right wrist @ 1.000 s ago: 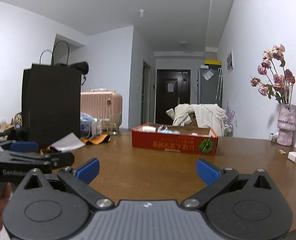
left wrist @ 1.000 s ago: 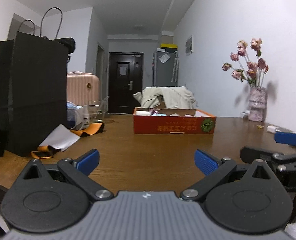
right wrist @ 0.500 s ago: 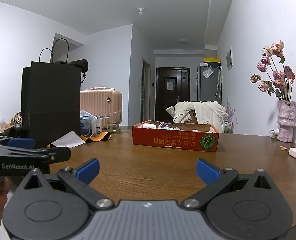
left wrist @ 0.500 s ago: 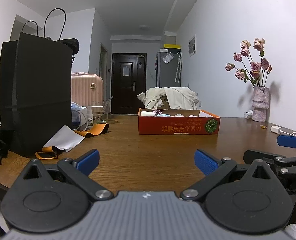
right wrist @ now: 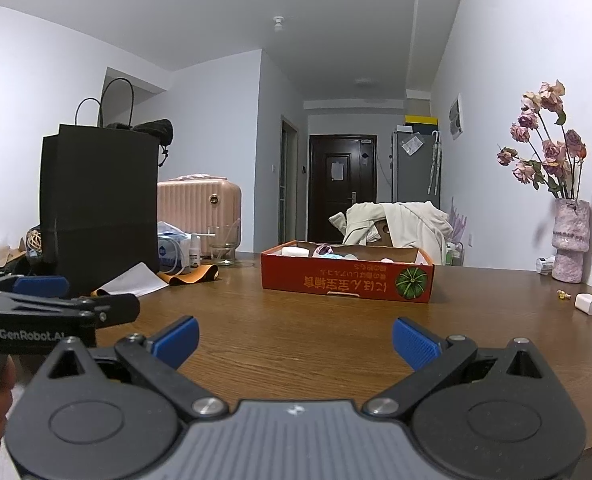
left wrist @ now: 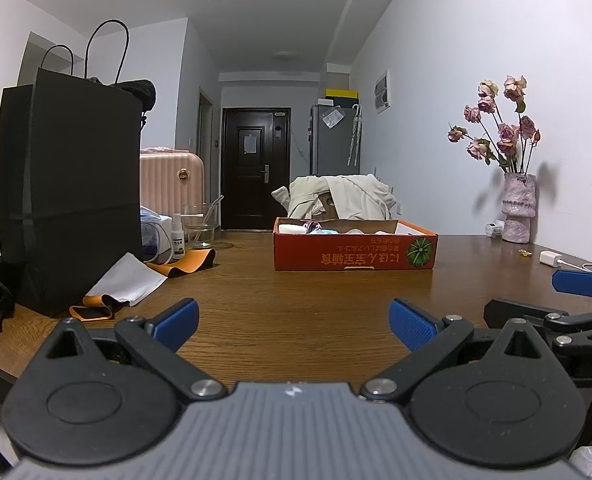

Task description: Organize soft objects

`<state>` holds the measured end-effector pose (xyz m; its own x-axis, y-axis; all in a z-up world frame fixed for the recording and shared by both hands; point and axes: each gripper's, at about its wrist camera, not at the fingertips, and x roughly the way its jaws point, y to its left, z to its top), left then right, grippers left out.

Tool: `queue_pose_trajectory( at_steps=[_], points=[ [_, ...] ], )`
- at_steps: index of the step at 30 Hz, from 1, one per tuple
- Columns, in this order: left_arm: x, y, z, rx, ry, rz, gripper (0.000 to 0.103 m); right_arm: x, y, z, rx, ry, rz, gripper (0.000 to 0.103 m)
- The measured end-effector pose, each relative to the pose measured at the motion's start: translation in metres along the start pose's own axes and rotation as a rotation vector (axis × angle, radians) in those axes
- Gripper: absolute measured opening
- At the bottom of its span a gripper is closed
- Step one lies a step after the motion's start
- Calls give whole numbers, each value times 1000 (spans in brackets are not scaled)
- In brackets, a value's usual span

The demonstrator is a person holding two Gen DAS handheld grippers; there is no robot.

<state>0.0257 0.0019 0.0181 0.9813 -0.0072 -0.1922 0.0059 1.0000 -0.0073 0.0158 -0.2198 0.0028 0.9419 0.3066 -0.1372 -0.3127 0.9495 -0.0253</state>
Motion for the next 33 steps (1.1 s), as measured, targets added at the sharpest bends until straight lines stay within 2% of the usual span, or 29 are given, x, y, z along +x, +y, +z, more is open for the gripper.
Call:
queue_pose_trajectory(
  at_steps=[33],
  points=[
    [0,-3,-2,13,2,-14,103,-1,4,1,-3,-1,-13,103]
  ],
)
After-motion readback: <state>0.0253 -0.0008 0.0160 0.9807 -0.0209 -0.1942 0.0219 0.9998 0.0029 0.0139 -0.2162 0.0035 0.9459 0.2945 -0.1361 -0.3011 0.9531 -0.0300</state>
